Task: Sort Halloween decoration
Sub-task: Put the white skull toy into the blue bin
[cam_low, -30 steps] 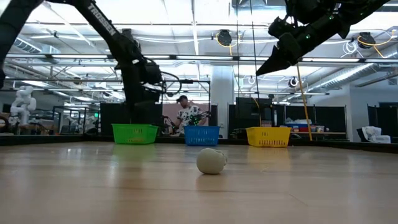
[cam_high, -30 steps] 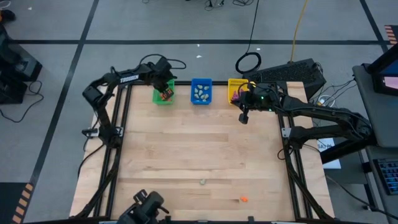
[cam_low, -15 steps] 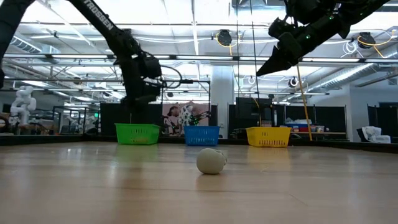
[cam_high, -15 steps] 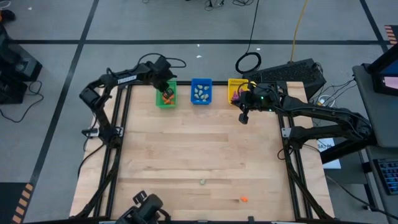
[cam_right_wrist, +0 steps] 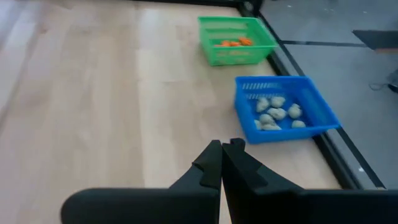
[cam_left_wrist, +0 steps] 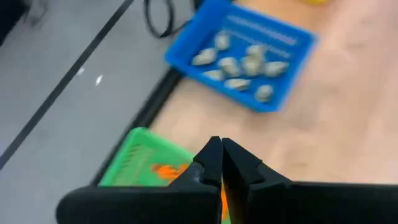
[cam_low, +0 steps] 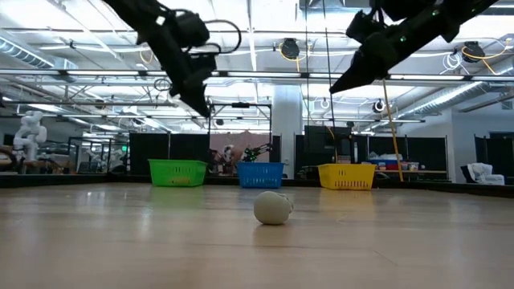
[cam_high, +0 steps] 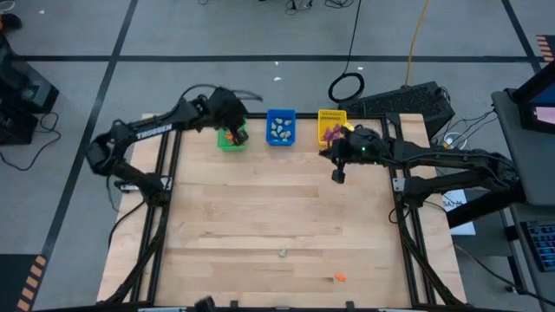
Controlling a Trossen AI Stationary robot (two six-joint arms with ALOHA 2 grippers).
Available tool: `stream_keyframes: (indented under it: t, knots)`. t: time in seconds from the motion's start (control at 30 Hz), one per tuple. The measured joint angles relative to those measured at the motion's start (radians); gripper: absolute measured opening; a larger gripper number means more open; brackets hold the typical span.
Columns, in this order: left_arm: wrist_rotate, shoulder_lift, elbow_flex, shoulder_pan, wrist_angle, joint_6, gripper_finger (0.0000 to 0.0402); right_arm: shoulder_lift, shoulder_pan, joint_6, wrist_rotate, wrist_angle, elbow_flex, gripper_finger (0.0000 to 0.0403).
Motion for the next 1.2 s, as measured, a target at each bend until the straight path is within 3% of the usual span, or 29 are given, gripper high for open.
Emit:
stream_keyframes:
  t: [0.2, 0.4, 0.7, 0.87, 1.2]
  knots:
    - [-0.006, -0.114, -0.191, -0.185, 0.218, -0.054, 0.0002, 0.009, 0.137, 0.044, 0.056, -0.004, 0.001, 0.0000]
    - [-0.009, -0.152, -0.365, -0.371, 0.476, -0.116, 0.0001, 0.063, 0.285, 0.104, 0.135, -0.019, 0.001, 0.0000]
    - [-0.143, -0.152, -0.591, -0.648, 0.884, -0.186, 0.0000, 0.250, 0.484, 0.231, 0.144, 0.108, 0.001, 0.0010]
    - [-0.197, -0.149, -0.677, -0.765, 1.032, -0.218, 0.0000, 0.391, 0.559, 0.248, 0.040, 0.270, 0.001, 0.0006]
    - [-0.260, -0.149, -0.697, -0.855, 1.045, -0.237, 0.0000, 0.670, 0.631, 0.274, -0.175, 0.456, 0.127, 0.0000]
